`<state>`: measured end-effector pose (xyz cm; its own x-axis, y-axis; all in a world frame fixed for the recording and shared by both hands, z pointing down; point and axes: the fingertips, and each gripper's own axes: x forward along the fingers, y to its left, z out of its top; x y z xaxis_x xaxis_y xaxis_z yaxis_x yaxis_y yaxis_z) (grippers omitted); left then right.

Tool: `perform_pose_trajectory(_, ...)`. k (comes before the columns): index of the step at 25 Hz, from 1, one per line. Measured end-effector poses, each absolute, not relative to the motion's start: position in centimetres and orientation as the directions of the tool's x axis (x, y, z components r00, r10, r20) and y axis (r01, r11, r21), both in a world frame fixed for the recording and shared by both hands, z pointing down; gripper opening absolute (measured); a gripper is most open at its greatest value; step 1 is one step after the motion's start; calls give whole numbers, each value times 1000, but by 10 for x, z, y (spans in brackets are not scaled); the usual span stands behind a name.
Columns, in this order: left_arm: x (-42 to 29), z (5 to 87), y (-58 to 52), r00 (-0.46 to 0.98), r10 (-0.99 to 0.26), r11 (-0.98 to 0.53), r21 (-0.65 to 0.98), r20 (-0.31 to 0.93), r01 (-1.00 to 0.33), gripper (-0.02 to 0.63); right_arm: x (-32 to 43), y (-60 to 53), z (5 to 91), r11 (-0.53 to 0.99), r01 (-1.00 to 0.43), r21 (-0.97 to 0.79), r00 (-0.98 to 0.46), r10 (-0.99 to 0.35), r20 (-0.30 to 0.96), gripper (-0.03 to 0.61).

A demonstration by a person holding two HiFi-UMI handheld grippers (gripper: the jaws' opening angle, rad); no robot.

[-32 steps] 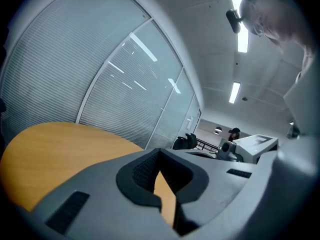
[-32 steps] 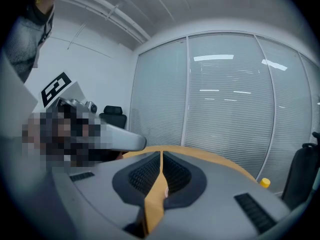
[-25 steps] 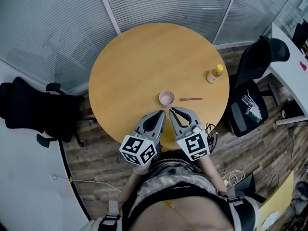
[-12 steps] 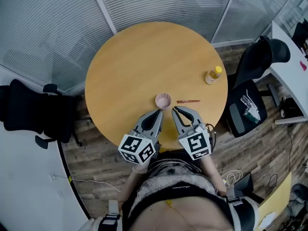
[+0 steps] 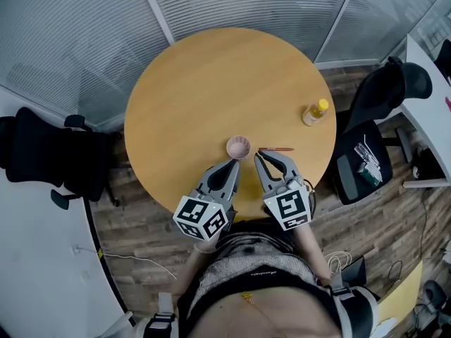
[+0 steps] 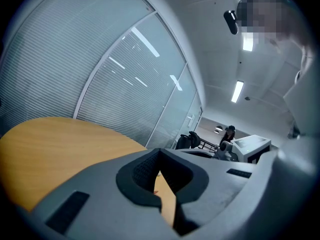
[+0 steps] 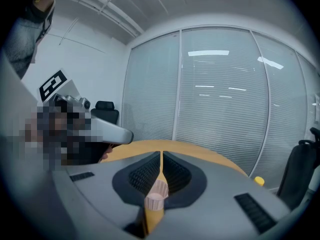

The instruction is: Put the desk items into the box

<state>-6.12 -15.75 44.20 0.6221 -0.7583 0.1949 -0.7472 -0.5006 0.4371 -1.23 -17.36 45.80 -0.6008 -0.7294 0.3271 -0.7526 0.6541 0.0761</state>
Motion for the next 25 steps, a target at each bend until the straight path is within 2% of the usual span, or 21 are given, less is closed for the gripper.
perform_pose_trajectory(25, -55, 455, -153, 636, -737, -499, 452, 228, -739, 2, 43, -197, 511, 602, -780, 172, -477, -749, 460, 31)
